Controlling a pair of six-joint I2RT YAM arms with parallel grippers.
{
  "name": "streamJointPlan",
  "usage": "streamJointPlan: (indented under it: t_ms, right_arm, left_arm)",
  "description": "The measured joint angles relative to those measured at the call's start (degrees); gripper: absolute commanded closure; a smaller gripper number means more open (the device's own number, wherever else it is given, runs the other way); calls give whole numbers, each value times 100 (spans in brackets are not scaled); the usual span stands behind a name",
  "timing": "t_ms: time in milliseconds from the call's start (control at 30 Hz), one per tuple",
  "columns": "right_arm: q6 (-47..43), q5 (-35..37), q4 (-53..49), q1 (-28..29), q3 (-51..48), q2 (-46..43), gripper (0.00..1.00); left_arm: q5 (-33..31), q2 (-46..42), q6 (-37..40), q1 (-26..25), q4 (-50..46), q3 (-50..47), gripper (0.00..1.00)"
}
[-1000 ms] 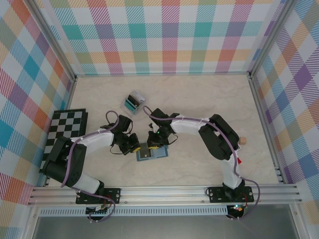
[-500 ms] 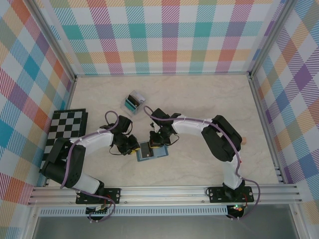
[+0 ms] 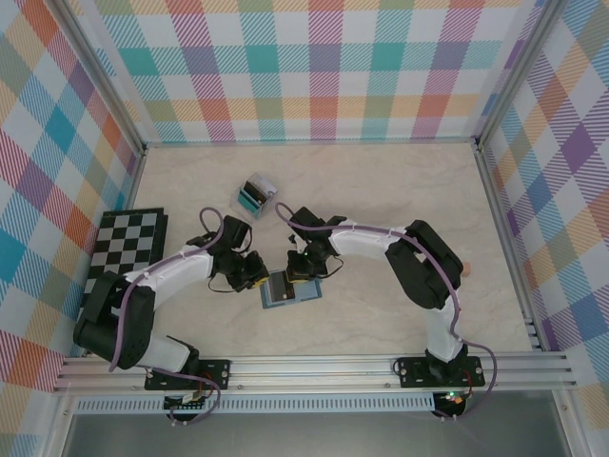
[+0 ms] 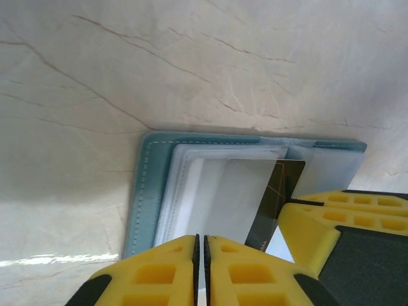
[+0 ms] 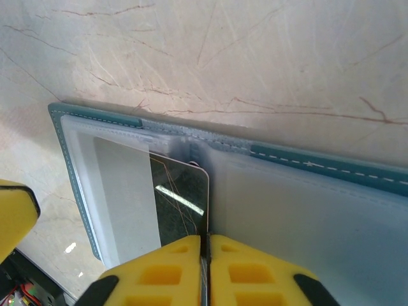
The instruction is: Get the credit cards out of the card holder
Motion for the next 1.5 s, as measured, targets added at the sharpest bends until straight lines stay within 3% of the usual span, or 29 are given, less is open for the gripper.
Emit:
streamJointPlan:
  t_ms: [200,467,833,1000,1200,1500]
  right_arm:
    - [61,-50,0,-17,0,2,73]
    - [59,-166,22,-17,0,13,71]
    - [138,-505,221,-101,-50,111,89]
    - [166,-463,269,-116,-107,24,95]
    - [168,-188,258,-116,-308,-501,100]
    - [166,-111,170,-127,-688,-1172,100]
  left_arm:
    - [188,442,66,-170,190,31,91]
    - [240,754,238,-205,133,195,92]
    - [177,754,284,-205,116,197,90]
    - [39,739,393,-205,-42,260,84]
    - [-90,721,522,-216,-249,387,68]
    - [-146,595,601,-201,-647,734,46]
